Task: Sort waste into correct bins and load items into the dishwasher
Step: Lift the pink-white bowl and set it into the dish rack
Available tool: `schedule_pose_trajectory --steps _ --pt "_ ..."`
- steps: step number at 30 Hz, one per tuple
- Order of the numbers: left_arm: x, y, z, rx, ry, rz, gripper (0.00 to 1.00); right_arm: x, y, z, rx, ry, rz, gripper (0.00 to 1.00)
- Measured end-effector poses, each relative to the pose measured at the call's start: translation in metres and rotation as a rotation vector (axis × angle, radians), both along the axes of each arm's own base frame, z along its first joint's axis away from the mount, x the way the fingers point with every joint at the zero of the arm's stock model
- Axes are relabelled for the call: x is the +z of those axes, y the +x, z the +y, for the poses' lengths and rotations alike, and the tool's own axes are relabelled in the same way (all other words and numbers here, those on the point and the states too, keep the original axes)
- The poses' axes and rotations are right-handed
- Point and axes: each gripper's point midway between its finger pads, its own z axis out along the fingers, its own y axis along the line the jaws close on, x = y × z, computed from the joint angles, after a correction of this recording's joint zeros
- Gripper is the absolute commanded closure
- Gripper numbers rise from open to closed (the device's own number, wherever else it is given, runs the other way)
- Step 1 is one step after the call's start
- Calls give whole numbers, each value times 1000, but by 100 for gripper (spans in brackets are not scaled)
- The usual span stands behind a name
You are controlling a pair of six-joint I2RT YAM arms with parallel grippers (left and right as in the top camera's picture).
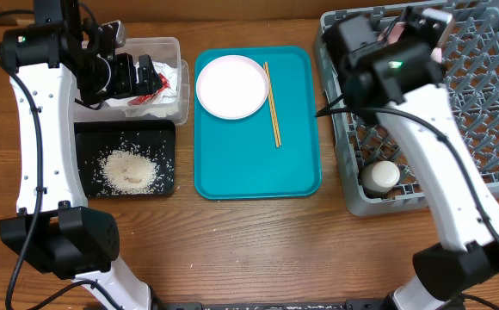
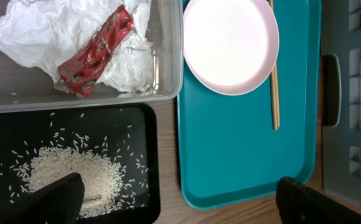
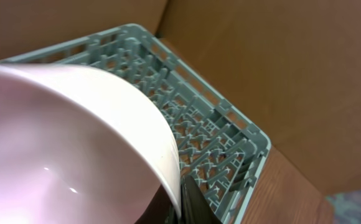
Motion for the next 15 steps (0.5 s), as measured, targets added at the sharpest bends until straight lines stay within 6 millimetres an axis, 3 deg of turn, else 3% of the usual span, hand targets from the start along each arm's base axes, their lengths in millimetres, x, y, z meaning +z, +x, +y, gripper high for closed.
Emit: schedule_pose_trajectory --steps 7,15 --pt "0 0 0 0 0 0 0 -73 20 -4 -87 -141 -193 96" --pt "0 0 0 0 0 0 0 -116 18 -9 -106 -155 -258 96"
